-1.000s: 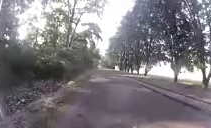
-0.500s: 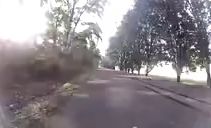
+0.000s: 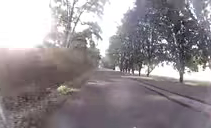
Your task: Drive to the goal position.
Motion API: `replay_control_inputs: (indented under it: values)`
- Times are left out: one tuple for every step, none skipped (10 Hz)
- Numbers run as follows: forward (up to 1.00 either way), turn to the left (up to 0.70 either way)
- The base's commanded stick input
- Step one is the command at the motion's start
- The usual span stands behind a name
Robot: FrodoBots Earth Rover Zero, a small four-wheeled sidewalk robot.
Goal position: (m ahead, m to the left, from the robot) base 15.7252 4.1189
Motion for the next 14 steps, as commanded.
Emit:
replay_control_inputs:
  values:
    - [0.70, 0.01]
    - [0.70, 0.01]
    - [0.70, 0.02]
    - [0.70, 0.02]
    - [0.70, 0.02]
    - [0.70, 0.02]
    - [0.70, 0.02]
    - [0.70, 0.02]
    - [0.70, 0.02]
    - [0.70, 0.02]
    - [0.70, 0.02]
    - [0.70, 0.02]
    - [0.70, 0.02]
    - [0.70, 0.00]
